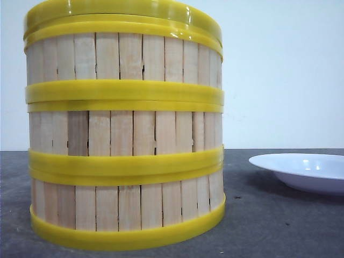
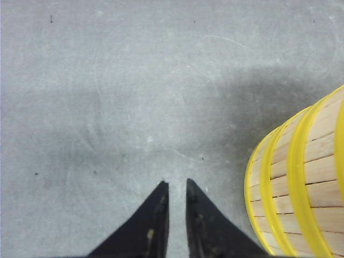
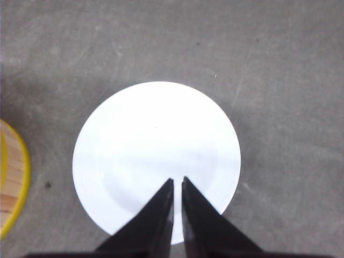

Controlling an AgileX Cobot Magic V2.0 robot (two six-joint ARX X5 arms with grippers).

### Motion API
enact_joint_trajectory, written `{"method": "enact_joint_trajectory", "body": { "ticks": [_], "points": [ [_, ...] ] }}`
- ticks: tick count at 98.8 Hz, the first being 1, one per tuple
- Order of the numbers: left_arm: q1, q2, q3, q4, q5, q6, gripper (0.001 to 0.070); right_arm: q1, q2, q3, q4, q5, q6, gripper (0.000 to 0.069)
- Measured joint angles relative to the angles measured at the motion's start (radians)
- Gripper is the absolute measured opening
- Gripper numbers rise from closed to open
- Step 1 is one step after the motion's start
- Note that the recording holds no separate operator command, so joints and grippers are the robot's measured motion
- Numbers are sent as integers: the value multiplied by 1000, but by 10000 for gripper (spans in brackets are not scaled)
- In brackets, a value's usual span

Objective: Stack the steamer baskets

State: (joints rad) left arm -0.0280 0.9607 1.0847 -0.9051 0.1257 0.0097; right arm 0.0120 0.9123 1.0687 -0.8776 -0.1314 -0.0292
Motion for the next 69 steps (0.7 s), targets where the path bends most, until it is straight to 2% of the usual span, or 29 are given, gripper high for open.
{"method": "enact_joint_trajectory", "body": {
  "ticks": [7,18,22,34,45,59,69],
  "points": [
    [0,-2,0,2,-15,3,28,0,0,0,18,0,0,19],
    [1,-53,-32,74,-126,29,27,0,0,0,38,0,0,19],
    [7,-99,-73,124,-147,32,27,0,0,0,45,0,0,19],
    [13,-294,-285,328,-151,19,25,0,0,0,70,0,0,19],
    [13,-487,-507,483,-151,-53,25,0,0,0,98,0,0,19],
    [12,-748,-752,565,-151,-131,25,0,0,0,122,0,0,19],
    [-2,-887,-882,586,-153,-154,25,0,0,0,145,0,0,19]
  ]
}}
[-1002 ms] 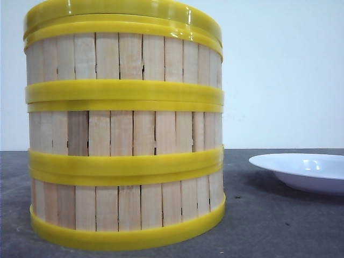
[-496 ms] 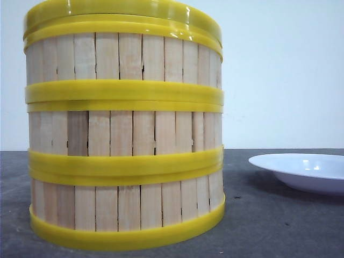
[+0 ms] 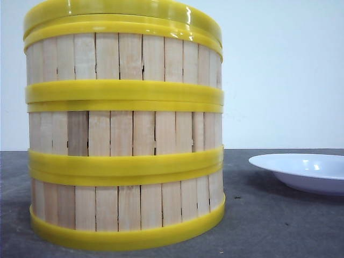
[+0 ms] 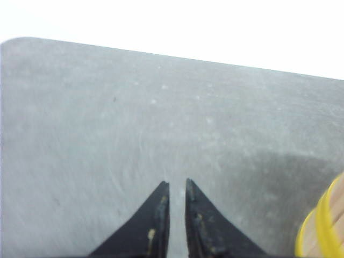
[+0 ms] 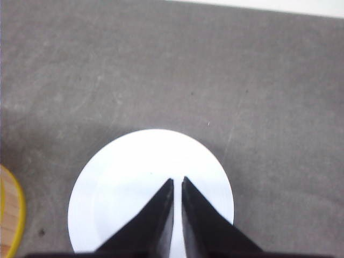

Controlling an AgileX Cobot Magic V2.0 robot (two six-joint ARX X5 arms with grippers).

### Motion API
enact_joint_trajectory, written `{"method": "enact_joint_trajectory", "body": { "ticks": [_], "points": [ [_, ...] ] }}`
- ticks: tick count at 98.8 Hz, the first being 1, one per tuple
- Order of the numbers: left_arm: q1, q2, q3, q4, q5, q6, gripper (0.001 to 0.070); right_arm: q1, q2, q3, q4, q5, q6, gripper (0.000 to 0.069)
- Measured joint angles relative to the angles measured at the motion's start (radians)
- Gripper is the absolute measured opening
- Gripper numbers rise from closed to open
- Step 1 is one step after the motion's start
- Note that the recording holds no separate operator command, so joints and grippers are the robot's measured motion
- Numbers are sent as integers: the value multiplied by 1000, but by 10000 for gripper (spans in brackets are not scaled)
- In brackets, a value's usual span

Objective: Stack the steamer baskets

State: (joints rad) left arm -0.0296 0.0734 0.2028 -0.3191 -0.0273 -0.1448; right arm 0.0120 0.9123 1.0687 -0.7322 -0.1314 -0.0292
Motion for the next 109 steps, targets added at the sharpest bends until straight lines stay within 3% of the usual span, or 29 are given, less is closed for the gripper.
{"method": "enact_joint_trajectory", "body": {
  "ticks": [18,28,109],
  "points": [
    [-24,-62,-134,35,0,-6,25,0,1,0,18,0,0,19],
    [-27,-69,-170,133,1,-5,25,0,0,0,41,0,0,19],
    [-27,-69,-170,135,2,22,25,0,1,0,106,0,0,19]
  ]
}}
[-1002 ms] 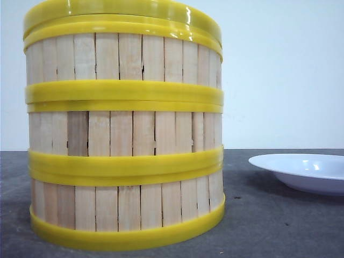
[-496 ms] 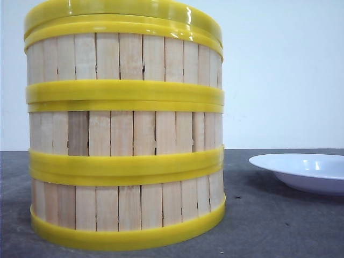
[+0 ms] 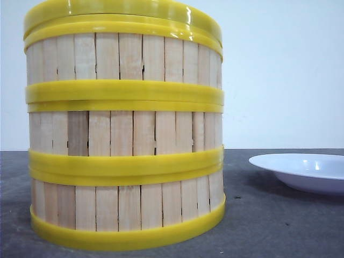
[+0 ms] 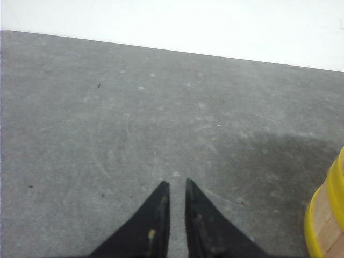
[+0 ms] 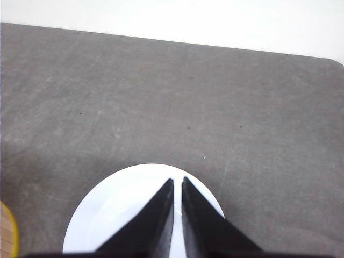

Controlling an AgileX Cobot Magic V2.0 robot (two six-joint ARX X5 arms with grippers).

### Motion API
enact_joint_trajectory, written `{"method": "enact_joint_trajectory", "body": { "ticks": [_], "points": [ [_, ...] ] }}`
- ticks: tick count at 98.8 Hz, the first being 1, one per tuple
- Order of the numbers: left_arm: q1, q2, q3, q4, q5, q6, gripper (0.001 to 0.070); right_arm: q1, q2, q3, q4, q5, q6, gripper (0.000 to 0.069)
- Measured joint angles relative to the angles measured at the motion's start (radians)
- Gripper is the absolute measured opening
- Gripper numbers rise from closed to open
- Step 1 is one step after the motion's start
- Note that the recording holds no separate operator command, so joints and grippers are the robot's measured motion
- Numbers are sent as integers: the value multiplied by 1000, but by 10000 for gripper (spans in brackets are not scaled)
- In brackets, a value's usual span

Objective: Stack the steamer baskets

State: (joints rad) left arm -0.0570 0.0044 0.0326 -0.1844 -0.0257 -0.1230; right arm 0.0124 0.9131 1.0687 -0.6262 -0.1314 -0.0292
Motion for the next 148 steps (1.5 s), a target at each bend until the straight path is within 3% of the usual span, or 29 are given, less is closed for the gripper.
{"method": "enact_joint_trajectory", "body": {
  "ticks": [20,43,63,78,98,148],
  "points": [
    [0,0,0,0,0,0,25,1,-70,-105,140,31,0,19],
    [0,0,0,0,0,0,25,6,-334,-481,366,27,36,19],
    [0,0,0,0,0,0,25,5,-592,-821,391,27,56,19],
    [0,0,0,0,0,0,25,5,-768,-974,398,28,61,19],
    [0,0,0,0,0,0,25,14,-916,-1052,465,27,65,19],
    [0,0,0,0,0,0,25,59,-908,-1052,459,26,64,19]
  ]
}}
